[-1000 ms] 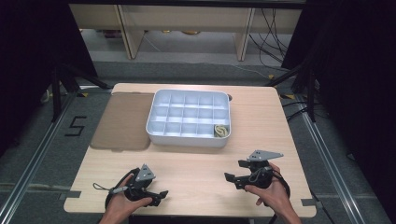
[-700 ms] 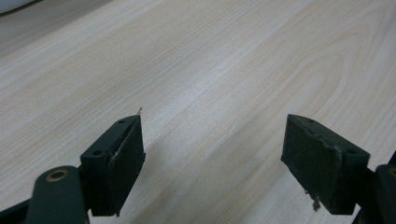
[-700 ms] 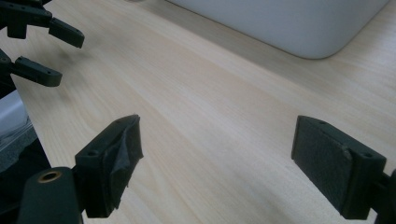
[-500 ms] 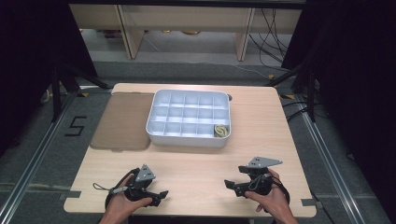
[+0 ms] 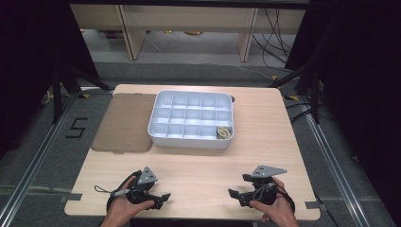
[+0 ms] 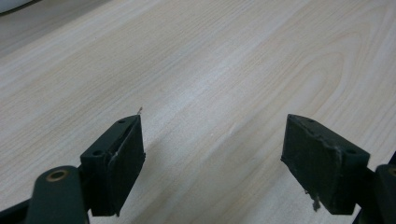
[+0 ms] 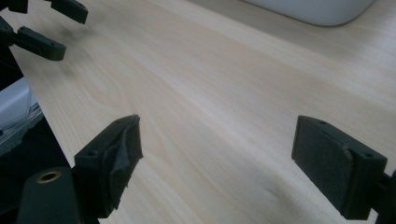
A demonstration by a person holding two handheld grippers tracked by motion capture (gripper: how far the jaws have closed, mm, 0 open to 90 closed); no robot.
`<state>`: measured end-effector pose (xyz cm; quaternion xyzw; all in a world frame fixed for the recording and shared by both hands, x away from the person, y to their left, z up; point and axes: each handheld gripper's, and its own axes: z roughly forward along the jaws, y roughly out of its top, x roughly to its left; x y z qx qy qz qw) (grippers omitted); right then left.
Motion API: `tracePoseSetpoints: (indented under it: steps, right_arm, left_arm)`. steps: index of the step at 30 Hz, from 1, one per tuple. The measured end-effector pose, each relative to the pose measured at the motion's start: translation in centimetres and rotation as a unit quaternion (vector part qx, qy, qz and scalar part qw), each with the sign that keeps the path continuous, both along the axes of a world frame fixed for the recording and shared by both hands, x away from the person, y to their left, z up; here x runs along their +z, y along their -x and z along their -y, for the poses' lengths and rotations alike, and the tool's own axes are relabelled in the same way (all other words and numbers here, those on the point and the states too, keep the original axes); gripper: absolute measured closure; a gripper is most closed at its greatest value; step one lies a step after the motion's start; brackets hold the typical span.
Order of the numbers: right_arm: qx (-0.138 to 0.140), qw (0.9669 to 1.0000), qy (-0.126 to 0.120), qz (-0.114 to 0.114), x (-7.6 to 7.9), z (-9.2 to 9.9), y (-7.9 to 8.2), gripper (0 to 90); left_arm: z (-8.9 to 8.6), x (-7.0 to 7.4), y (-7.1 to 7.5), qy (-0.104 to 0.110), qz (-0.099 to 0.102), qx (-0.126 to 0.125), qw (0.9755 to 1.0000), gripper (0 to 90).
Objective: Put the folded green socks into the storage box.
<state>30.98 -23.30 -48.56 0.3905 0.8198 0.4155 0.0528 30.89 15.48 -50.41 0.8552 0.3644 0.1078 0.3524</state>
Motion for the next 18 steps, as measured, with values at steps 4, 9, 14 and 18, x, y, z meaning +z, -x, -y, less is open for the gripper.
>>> tracePoseSetpoints:
  steps: [4, 9, 14, 18]
  right_arm:
    - [-0.003, 1.0000, 0.007, 0.000, -0.3, 0.2, 0.2, 16.7]
    - [-0.013, 0.9999, 0.011, 0.002, -0.3, 0.3, 0.6, 16.6]
    - [-0.016, 0.9998, 0.010, -0.004, -0.5, 0.3, 1.1, 16.5]
    - [-0.013, 0.9995, 0.025, 0.012, -0.8, 0.5, 1.4, 16.5]
  left_arm:
    - [0.0, 0.1, 0.0, 0.000, 0.001, -0.003, 1.0000, 19.8]
    - [0.0, 0.1, -0.1, -0.006, 0.006, -0.009, 0.9999, 19.8]
    - [0.0, 0.0, 0.0, -0.005, 0.004, -0.012, 0.9999, 19.8]
    - [0.1, 0.0, 0.1, -0.004, 0.002, -0.009, 1.0000, 19.8]
